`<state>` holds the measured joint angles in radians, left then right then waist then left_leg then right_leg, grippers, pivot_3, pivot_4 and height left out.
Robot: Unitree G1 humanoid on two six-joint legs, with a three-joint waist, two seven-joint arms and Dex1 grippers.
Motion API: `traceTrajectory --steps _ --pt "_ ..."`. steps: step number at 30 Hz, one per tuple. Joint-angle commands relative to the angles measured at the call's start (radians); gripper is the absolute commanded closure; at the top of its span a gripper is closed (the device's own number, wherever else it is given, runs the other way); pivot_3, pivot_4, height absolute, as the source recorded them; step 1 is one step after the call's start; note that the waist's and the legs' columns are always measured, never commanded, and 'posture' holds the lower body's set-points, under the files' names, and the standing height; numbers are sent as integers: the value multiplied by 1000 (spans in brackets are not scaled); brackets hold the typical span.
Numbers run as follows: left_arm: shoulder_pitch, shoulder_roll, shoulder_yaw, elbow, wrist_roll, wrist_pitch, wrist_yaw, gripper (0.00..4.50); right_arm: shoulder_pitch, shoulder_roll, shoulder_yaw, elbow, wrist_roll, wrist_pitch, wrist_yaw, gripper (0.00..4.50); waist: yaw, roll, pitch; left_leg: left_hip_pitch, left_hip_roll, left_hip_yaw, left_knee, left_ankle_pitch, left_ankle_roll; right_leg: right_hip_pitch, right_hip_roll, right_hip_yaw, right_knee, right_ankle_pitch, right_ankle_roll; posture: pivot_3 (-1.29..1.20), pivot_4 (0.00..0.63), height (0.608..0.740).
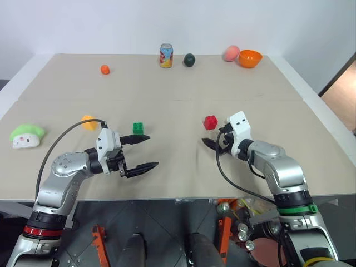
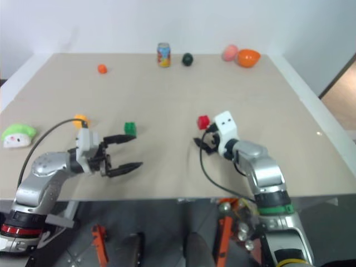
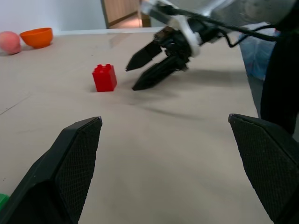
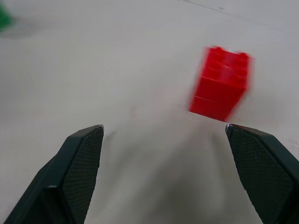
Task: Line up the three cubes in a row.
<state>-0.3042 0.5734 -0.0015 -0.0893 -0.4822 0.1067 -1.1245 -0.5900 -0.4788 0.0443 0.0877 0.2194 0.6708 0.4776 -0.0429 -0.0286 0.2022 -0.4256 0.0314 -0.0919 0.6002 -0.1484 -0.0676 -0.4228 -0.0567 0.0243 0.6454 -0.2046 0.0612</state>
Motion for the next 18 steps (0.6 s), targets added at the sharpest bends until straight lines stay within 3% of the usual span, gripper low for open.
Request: traceTrajectory --steps 1,18 --pt "11 1 20 -16 -4 -21 -4 13 -49 -3 -33 28 -28 -23 -29 162 -1 0 0 0 0 0 0 0 0 0 0 0 0 0 0 0 150 740" --pt "51 -13 19 5 16 -72 7 13 -185 83 -22 281 -121 -129 -86 162 -3 0 0 0 0 0 -1 0 1 -1 0 0 0 0 0 0 150 740"
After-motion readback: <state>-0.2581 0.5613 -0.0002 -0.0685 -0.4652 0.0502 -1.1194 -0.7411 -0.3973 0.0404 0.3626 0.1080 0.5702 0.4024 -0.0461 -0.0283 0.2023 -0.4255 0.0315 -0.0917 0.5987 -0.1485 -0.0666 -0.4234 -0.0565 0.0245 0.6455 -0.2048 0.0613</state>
